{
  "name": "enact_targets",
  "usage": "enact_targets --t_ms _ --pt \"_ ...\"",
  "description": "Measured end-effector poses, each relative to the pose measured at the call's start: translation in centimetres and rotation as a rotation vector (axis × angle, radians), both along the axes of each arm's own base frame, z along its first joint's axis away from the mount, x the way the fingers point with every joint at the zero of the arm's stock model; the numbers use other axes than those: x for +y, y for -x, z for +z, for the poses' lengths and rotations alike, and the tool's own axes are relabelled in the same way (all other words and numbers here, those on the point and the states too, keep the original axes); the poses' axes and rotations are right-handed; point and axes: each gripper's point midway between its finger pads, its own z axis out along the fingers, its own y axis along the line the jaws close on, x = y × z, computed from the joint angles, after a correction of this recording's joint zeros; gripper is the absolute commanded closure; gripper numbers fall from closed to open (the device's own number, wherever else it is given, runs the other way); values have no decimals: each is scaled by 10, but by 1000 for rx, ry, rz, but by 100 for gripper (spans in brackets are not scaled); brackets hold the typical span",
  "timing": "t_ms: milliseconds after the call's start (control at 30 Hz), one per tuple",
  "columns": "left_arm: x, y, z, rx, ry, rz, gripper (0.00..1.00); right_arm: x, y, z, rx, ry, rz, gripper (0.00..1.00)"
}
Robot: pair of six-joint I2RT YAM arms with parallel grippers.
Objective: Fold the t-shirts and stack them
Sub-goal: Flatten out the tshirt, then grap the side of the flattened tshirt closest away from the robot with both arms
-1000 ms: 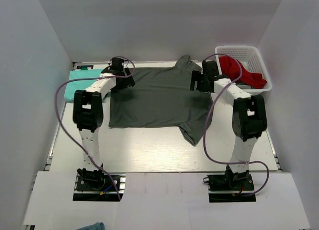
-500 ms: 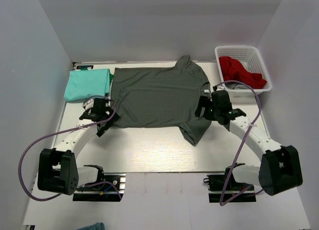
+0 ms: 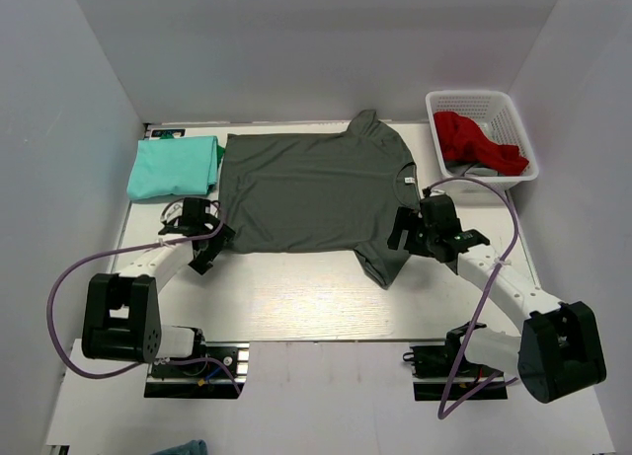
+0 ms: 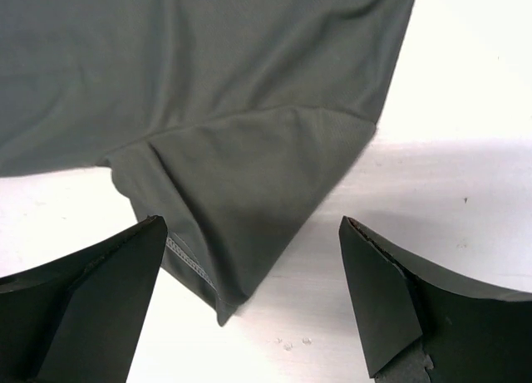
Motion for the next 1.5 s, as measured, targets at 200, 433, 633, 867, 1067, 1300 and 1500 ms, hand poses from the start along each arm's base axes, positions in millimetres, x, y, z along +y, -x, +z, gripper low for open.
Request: enact_targets --t_ms 200,433,633,867,1067,1300,1500 --pt "6 5 0 -9 2 41 26 0 7 -5 28 9 10 10" --pt "6 6 -8 -4 14 66 60 -1 24 -17 86 21 29 10" --pt "4 -3 -12 -18 24 73 100 10 54 -29 153 14 130 10" --pt "4 -5 -12 -22 24 73 100 36 78 -41 211 14 265 20" --pt "5 -4 -12 -21 20 76 100 42 86 -58 270 55 267 43" --pt "5 -2 -12 -13 14 65 100 35 76 -62 235 88 169 58" --pt "4 -2 -12 -13 11 35 100 29 68 -63 201 103 99 100"
